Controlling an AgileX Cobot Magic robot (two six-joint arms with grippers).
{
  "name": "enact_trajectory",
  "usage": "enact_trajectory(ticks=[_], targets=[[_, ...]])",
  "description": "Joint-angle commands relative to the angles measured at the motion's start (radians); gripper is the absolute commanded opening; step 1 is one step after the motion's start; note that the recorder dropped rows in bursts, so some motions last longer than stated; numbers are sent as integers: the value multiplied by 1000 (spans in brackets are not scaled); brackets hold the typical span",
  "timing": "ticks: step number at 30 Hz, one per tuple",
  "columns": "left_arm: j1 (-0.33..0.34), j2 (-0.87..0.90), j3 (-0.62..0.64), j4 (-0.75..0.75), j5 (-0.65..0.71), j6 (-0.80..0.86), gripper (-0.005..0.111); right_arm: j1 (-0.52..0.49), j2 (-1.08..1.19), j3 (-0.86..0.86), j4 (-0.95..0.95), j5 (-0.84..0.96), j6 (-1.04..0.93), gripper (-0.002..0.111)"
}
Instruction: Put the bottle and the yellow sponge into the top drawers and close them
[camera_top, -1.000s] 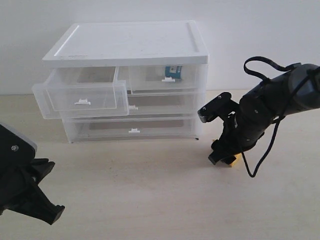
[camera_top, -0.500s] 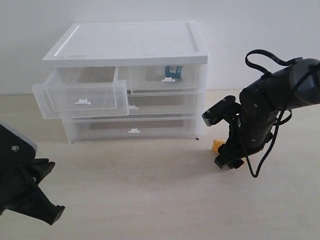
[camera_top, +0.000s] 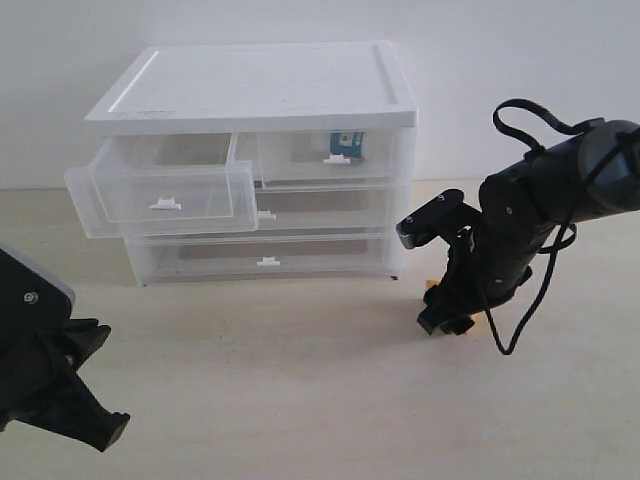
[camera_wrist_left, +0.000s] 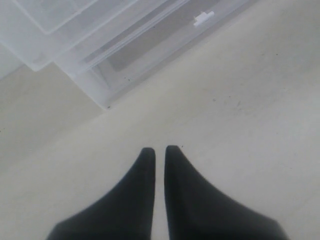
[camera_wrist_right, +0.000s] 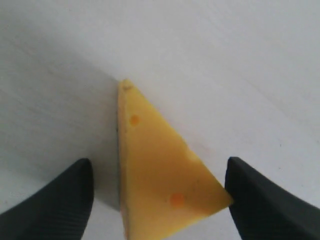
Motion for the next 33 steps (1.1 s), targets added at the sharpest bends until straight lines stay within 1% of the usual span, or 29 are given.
enact_trajectory(ticks=[1,7,16,24,33], targets=[[2,-4,-4,1,-5,-10,4,-1,11,7,62,0,-69,64],[2,-4,-4,1,-6,-10,4,-1,11,7,69,11,-69,40],[2,-4,-4,1,-8,-10,4,-1,11,7,69,18,-80,0],[2,-4,-4,1,-16,-10,4,-1,-5,7,73,10,-72,0],[2,-4,-4,1,-17,-10,4,-1,-140,7,112,54,-75,0]])
